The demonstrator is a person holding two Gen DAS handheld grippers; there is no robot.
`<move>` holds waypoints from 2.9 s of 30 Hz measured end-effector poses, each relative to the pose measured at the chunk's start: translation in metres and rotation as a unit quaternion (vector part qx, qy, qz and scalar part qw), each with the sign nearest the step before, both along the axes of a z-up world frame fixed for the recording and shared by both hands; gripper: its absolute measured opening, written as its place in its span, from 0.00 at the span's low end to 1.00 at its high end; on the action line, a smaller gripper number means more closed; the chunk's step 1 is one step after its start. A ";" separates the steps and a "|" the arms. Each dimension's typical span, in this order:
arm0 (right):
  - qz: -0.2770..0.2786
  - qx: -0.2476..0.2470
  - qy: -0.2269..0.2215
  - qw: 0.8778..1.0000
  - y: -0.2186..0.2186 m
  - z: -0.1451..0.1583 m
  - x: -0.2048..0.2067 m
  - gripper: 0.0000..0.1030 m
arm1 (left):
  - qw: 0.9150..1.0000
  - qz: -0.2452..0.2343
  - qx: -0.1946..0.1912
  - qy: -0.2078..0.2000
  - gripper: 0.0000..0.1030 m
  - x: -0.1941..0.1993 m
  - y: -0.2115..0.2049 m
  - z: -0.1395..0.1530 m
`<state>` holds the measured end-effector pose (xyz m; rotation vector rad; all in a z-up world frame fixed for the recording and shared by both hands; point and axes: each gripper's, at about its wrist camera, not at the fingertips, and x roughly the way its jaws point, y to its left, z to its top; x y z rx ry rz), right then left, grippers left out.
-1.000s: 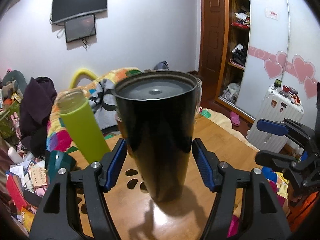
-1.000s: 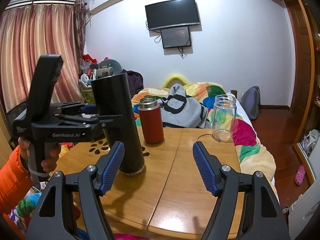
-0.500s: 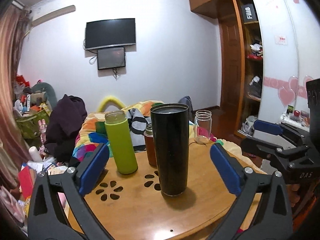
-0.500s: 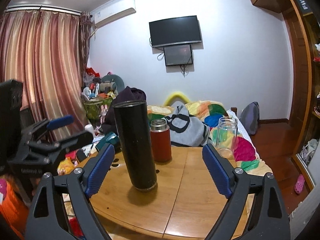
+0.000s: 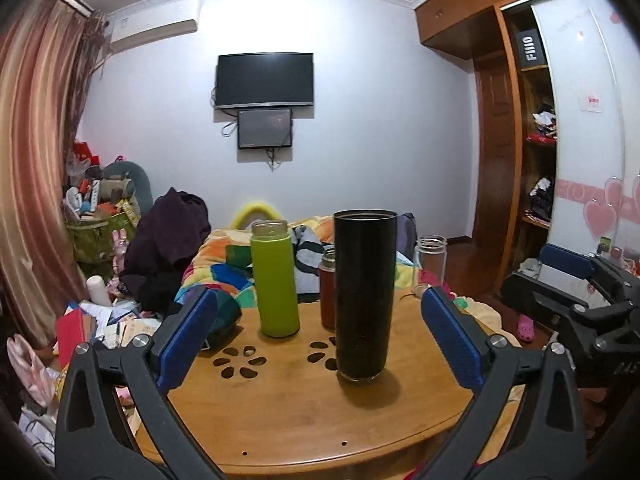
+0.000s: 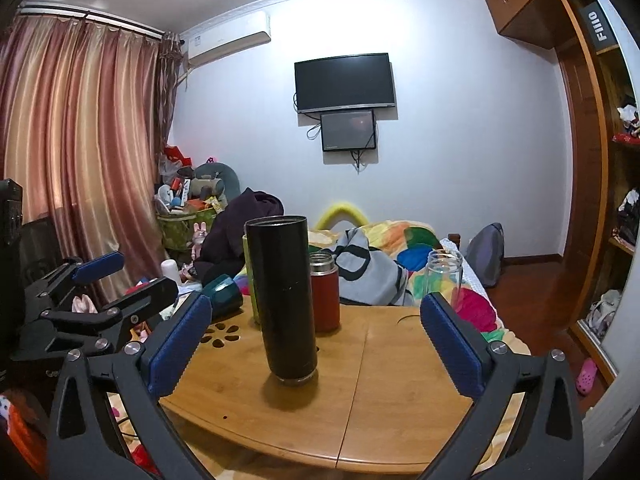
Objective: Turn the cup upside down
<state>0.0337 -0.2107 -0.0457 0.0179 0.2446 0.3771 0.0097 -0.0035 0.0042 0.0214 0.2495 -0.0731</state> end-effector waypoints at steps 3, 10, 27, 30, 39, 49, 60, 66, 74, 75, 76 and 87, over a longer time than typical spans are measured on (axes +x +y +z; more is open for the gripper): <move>-0.004 -0.001 0.000 1.000 0.000 -0.001 0.001 1.00 | 1.000 0.009 -0.001 -0.006 1.00 -0.004 0.002 -0.001; -0.008 0.000 -0.001 1.000 -0.001 -0.002 0.000 1.00 | 1.000 0.011 0.002 -0.013 1.00 -0.007 -0.001 -0.003; -0.007 -0.005 -0.005 1.000 0.003 -0.002 -0.003 1.00 | 1.000 0.010 -0.003 -0.015 1.00 -0.011 0.000 -0.002; -0.007 -0.005 -0.005 1.000 0.004 -0.002 -0.002 1.00 | 1.000 0.010 -0.001 -0.017 1.00 -0.012 -0.001 -0.002; -0.006 -0.005 -0.006 1.000 0.004 -0.002 -0.003 1.00 | 1.000 0.010 -0.001 -0.019 1.00 -0.013 -0.002 -0.002; -0.006 -0.005 -0.007 1.000 0.005 -0.002 -0.004 1.00 | 1.000 0.010 0.000 -0.020 1.00 -0.014 -0.002 0.000; -0.006 -0.005 -0.009 1.000 0.007 0.000 -0.004 1.00 | 1.000 0.008 -0.002 -0.025 1.00 -0.015 -0.004 0.003; -0.005 -0.006 -0.010 1.000 0.008 0.002 -0.005 1.00 | 1.000 0.005 -0.007 -0.024 1.00 -0.014 -0.002 0.003; -0.006 -0.004 -0.011 1.000 0.007 0.005 -0.005 1.00 | 0.999 0.001 -0.010 -0.033 1.00 -0.017 -0.002 0.002; -0.006 -0.004 -0.011 1.000 0.007 0.005 -0.005 1.00 | 0.999 0.002 -0.010 -0.032 1.00 -0.017 -0.002 0.002; -0.006 -0.004 -0.011 1.000 0.007 0.005 -0.005 1.00 | 0.999 -0.001 -0.010 -0.030 1.00 -0.016 -0.003 0.002; -0.006 -0.004 -0.011 1.000 0.006 0.005 -0.003 1.00 | 1.000 -0.004 -0.013 -0.022 1.00 -0.015 -0.004 -0.001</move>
